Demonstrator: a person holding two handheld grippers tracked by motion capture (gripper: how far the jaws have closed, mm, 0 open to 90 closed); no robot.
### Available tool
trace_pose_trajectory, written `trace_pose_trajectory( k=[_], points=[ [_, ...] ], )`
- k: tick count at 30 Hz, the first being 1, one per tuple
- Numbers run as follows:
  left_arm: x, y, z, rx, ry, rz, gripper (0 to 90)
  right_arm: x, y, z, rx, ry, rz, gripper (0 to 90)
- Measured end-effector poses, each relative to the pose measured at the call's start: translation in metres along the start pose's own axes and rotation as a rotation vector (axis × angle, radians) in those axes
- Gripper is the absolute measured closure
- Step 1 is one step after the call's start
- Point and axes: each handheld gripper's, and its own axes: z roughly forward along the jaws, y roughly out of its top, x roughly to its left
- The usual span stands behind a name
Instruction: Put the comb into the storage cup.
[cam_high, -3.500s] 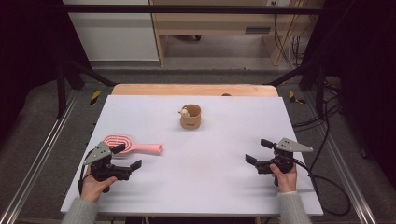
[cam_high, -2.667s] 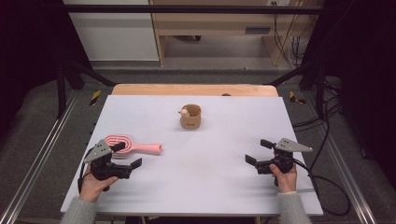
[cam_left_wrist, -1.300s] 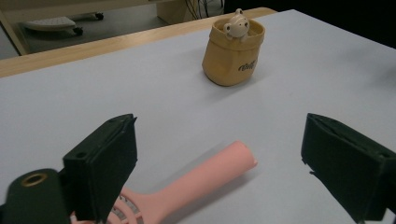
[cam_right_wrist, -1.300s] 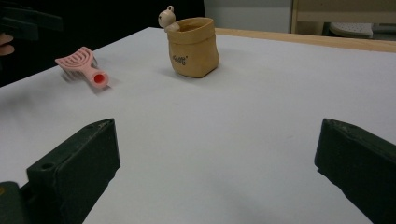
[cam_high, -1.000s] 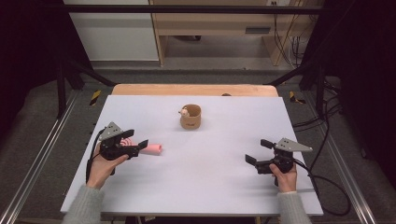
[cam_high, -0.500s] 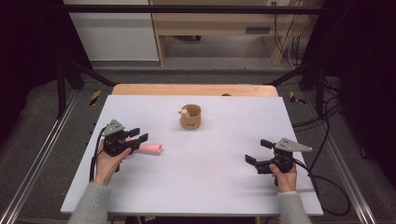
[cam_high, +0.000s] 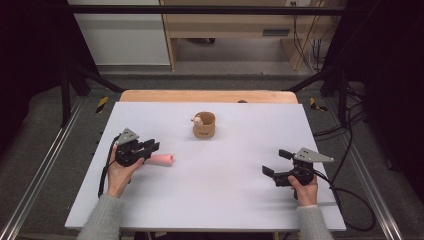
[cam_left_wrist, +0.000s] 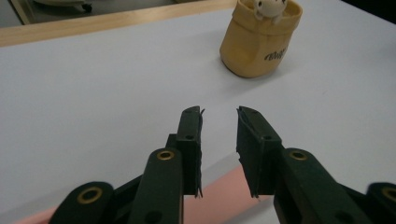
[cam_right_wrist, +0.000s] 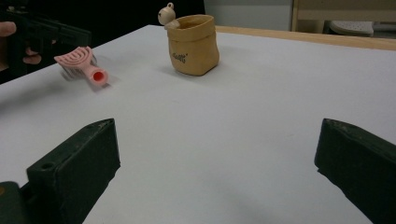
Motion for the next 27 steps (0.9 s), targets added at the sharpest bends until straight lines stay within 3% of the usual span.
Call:
trace_pose_trajectory(
  k=[5, 9, 15, 27],
  points=[
    [-0.002, -0.003, 0.007, 0.043, -0.014, 0.015, 76.9, 0.000, 0.000, 0.000, 0.001, 0.001, 0.001, 0.4],
    [-0.003, -0.004, 0.010, 0.048, -0.001, 0.024, 81.2, 0.000, 0.000, 0.000, 0.002, 0.001, 0.001, 0.4],
    [-0.003, -0.005, 0.015, 0.072, 0.002, 0.005, 88.6, 0.000, 0.000, 0.001, 0.005, -0.001, -0.003, 0.4],
    [-0.004, -0.010, 0.028, 0.120, 0.004, -0.016, 89.7, 0.000, 0.000, 0.001, 0.005, 0.002, -0.004, 0.4]
  ],
)
